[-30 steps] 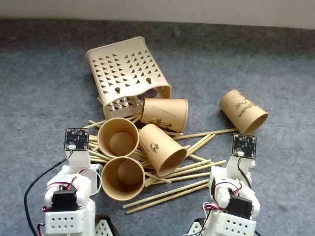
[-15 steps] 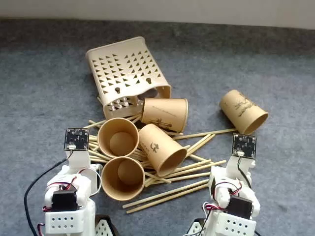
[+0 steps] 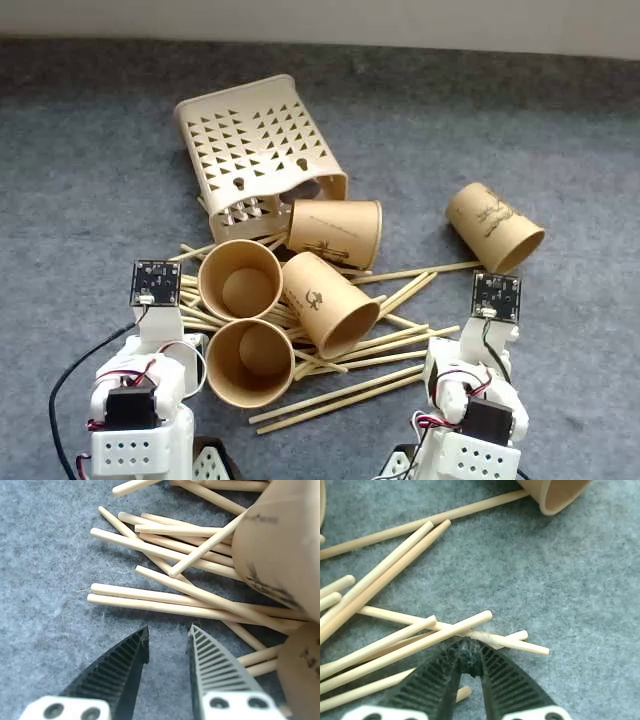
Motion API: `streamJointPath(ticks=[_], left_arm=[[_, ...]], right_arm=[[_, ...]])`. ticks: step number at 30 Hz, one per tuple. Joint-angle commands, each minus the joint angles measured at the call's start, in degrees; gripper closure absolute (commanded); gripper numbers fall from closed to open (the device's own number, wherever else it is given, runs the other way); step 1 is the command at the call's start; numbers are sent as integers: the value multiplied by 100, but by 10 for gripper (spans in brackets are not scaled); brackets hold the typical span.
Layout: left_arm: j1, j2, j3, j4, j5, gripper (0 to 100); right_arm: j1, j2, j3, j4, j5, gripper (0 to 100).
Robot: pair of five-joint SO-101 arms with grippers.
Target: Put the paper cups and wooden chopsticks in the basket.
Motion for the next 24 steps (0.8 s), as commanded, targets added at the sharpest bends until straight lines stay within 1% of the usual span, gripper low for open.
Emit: streamJointPath(ticks=[1, 24], left_arm=[[4, -40, 110, 9, 0, 863], [4, -40, 110, 9, 0, 863]], right_arm=[[-57, -57, 664, 31, 44, 992], [-31, -57, 585, -22, 53, 992]])
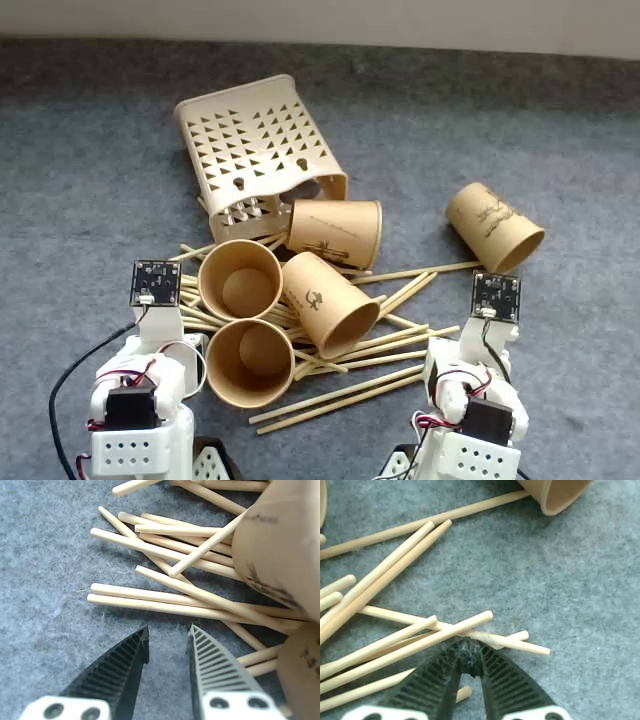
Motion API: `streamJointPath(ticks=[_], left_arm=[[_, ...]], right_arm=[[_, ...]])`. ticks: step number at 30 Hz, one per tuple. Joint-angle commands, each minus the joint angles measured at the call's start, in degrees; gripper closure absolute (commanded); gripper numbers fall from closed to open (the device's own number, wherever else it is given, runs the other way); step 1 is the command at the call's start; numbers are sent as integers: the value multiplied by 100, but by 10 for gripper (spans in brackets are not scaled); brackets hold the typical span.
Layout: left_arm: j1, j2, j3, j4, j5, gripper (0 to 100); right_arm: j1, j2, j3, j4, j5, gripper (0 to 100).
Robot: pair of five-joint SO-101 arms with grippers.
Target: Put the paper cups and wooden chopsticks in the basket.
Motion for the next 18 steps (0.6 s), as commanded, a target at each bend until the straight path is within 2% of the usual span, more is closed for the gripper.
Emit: streamJointPath(ticks=[1, 7, 13, 18], left_arm=[[4, -40, 110, 9, 0, 863], [4, -40, 110, 9, 0, 863], [4, -40, 110, 9, 0, 863], [4, -40, 110, 9, 0, 863]], right_arm=[[-13, -57, 418, -75, 53, 992], [-22, -57, -585, -418, 70, 992], [-31, -57, -910, -734, 1653, 992], [-31, -13, -1138, -655, 1741, 992]])
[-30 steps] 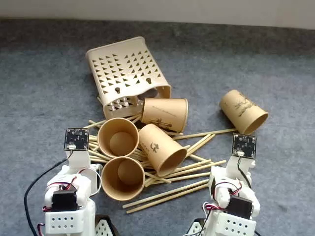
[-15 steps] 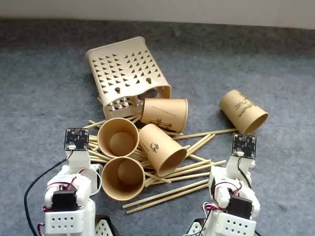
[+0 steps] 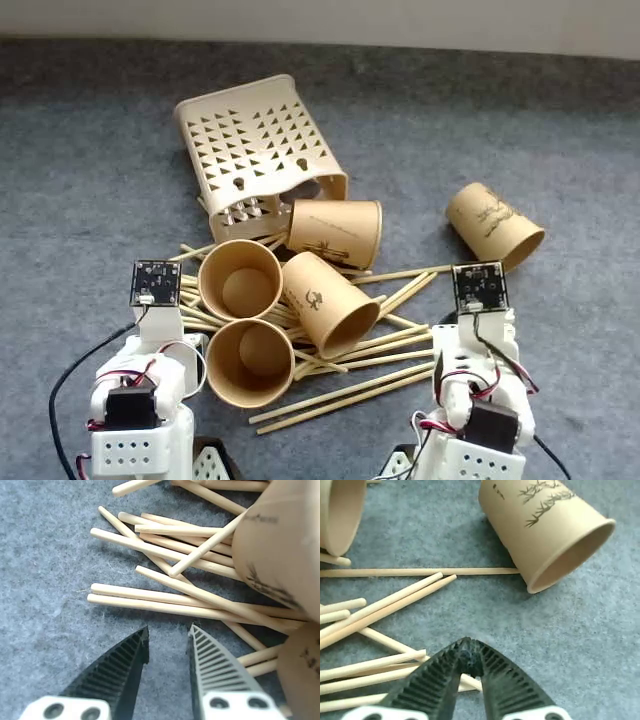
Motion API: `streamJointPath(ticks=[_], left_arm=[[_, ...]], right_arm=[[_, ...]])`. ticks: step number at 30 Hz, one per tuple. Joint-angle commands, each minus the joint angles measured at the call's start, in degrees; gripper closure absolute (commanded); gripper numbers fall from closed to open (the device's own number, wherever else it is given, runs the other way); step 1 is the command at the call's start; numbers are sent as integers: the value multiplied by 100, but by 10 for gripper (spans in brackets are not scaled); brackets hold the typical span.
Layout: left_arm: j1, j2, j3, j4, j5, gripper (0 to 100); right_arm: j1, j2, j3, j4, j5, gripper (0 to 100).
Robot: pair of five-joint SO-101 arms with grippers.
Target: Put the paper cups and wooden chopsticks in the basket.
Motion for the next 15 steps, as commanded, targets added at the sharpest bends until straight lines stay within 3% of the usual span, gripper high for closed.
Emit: streamJointPath(ticks=[1, 9, 15], left_arm=[[4, -40, 110, 9, 0, 863], [4, -40, 110, 9, 0, 863], [4, -40, 110, 9, 0, 863]], right_arm=[[-31, -4, -558, 48, 114, 992], [-57, 57, -2114, 971, 158, 992], [-101, 1560, -3108, 989, 334, 992]])
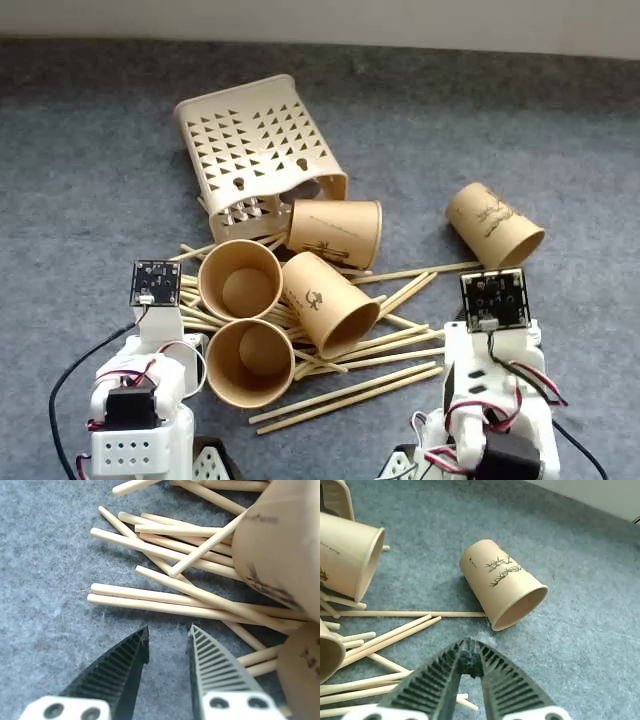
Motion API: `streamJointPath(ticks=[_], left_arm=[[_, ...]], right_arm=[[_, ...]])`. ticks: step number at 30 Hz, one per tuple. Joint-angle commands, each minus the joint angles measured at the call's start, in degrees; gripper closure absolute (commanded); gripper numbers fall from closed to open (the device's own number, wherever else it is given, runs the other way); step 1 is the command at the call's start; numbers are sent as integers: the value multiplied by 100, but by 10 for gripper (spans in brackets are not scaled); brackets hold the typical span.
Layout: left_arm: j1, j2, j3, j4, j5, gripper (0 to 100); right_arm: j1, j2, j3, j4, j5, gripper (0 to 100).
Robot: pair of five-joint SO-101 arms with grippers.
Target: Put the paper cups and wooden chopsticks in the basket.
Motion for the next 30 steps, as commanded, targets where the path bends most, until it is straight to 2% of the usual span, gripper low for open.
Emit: streamJointPath(ticks=[1, 5, 8, 13, 17, 30], left_arm=[[4, -40, 110, 9, 0, 863], [4, -40, 110, 9, 0, 863], [4, -40, 110, 9, 0, 863], [4, -40, 110, 9, 0, 863], [4, -40, 110, 9, 0, 863], [4, -40, 110, 9, 0, 863]], right_arm=[[-207, 1226, -936, 13, 88, 992], [-752, 2422, -1736, 22, 62, 992], [-1086, 3187, -2176, 22, -334, 987], [-1648, 4136, -2738, -22, -897, 868], [-2141, 4655, -3099, -180, -1081, 848], [-3204, 6062, -3284, -2132, -1064, 848]])
